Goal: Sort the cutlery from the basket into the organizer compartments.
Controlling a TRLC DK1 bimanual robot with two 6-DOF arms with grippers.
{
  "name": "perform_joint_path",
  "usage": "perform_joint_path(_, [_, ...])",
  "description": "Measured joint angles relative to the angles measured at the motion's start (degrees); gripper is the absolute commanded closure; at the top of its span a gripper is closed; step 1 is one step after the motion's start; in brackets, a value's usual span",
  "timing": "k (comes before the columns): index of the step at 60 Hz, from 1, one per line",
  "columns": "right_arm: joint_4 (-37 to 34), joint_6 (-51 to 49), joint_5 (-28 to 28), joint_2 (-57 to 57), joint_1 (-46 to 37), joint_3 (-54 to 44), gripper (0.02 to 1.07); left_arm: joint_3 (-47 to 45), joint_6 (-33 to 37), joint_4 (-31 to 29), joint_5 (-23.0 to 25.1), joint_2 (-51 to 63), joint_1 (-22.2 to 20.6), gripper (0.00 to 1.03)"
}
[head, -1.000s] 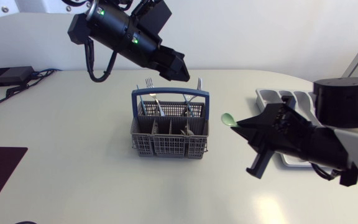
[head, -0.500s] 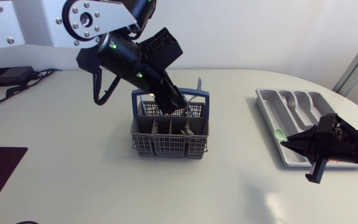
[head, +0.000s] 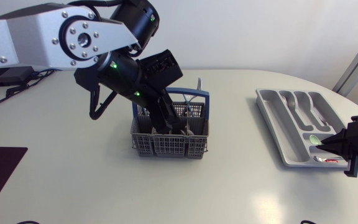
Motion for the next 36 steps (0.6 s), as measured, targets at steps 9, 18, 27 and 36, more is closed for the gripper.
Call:
perform_joint_path(9, [-0.4,-5.6,2.0,6.0,-2.6,4.5,1.01,-0.4,0.1,0.0,-0.2,-0.1,-0.9,0.30])
perform_joint_path(18, [-0.4,-9.6,4.7,9.7,-4.0,6.6,1.01,-1.2,0.1,0.2,-0.6,-0.3,-1.6,0.30])
perform_joint_path(27, [0.1,-10.8,6.3,10.9,-4.0,7.3,0.90,-1.2,0.2,0.5,-1.3,-0.5,-2.1,0.30])
perform_joint_path(36, [4.3,-11.4,8.0,11.0,-4.0,6.9,0.76,-1.6,0.3,0.5,-1.7,-1.0,-2.4,0.30])
